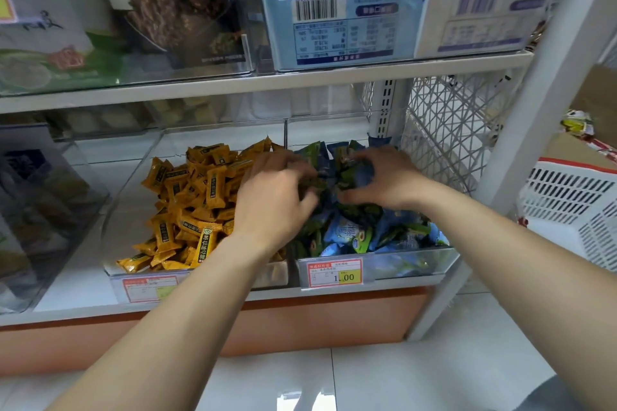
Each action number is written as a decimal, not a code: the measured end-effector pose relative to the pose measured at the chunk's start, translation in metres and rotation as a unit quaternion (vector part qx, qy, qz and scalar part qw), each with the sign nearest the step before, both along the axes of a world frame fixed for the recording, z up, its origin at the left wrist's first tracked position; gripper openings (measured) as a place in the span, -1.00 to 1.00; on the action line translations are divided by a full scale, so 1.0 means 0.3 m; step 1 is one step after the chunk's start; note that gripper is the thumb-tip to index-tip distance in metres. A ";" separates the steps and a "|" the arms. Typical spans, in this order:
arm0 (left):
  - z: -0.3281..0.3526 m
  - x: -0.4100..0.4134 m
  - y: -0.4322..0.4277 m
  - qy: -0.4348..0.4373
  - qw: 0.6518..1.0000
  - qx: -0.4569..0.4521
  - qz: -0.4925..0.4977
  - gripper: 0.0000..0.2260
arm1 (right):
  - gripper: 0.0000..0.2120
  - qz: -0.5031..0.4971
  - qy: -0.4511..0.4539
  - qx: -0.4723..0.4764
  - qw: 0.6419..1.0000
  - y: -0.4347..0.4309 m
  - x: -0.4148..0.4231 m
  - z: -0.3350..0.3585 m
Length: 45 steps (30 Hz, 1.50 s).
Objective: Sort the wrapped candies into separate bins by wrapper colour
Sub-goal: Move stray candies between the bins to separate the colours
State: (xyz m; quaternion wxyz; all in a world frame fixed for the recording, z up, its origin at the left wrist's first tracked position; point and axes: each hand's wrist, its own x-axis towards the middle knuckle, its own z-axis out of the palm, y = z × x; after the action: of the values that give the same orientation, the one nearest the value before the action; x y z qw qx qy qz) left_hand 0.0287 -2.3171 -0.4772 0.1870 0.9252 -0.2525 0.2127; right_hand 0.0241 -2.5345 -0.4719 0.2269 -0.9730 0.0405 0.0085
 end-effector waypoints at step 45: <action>0.037 -0.061 -0.059 0.223 0.961 -0.162 -0.031 -0.51 | -0.75 -0.001 -0.013 0.519 0.855 0.047 -0.049 0.053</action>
State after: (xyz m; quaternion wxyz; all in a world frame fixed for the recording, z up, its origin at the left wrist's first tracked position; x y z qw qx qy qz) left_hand 0.0105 -2.3348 -0.4661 0.3929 0.8980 -0.1954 0.0326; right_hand 0.0095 -2.5205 -0.4561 0.6991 -0.7143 0.0286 0.0148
